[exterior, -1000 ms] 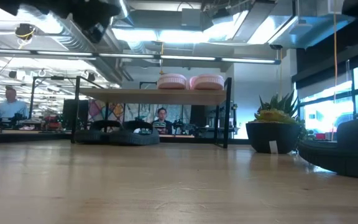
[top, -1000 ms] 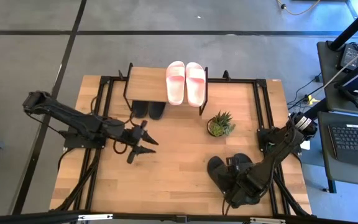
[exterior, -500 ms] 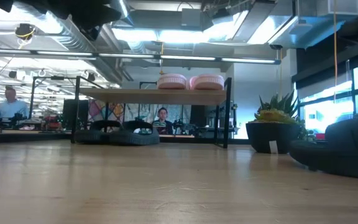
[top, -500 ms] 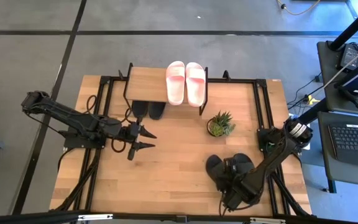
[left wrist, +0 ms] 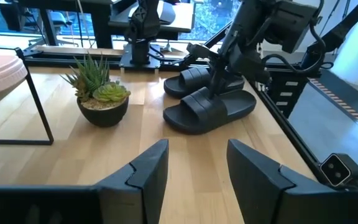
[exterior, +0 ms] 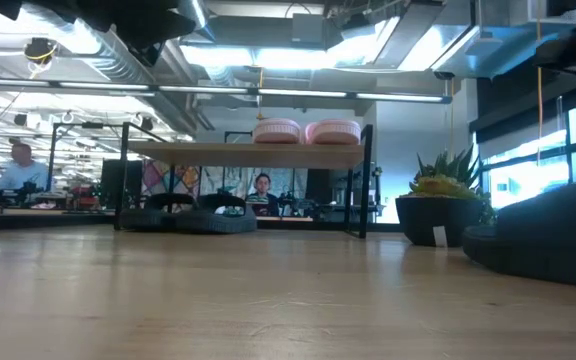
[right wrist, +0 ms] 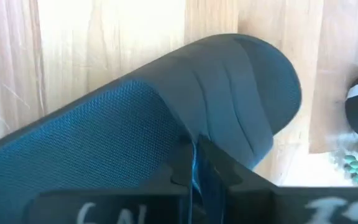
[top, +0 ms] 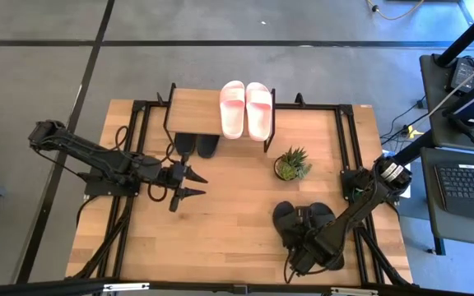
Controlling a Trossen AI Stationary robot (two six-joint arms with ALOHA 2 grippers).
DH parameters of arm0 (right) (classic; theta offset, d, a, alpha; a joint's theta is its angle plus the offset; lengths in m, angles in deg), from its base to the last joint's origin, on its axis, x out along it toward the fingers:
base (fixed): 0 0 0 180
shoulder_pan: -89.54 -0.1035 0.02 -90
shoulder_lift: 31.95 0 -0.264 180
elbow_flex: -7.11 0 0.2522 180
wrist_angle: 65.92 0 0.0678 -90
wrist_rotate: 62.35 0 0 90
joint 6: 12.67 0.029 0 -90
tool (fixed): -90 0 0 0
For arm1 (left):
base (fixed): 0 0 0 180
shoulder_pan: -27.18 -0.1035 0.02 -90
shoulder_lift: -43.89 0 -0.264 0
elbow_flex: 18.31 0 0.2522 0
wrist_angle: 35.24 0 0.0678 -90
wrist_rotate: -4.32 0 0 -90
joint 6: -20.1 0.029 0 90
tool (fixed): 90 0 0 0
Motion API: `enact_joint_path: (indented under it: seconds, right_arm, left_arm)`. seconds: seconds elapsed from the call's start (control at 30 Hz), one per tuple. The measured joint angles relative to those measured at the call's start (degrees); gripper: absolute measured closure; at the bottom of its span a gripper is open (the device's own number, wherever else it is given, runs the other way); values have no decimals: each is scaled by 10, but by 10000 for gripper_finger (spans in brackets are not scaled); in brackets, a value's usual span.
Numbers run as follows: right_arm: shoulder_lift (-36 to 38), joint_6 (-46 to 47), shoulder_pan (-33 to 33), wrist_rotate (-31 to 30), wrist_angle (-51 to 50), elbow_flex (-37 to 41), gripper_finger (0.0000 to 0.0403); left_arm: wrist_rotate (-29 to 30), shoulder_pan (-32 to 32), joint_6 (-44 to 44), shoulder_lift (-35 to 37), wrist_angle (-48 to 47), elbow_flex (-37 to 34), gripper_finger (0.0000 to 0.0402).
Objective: Pick and place slides into the shelf
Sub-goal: Put the black slide under the shelf
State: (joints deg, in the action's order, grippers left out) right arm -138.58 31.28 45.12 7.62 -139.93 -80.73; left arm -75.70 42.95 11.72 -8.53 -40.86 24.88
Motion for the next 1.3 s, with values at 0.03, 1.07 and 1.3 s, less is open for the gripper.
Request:
enact_joint_path:
  seconds: [0.03, 1.07, 1.3]
  right_arm:
    - [0, 7, 5, 3, -4, -7, 388]
    - [-1, -139, 314, -41, 38, -216, 397]
    - [-18, -212, 370, -40, 76, -216, 397]
  left_arm:
    - [0, 0, 0, 0, 0, 0, 246]
    - [-1, 0, -16, 39, -66, 0, 246]
    - [3, -14, -9, 95, -64, 0, 246]
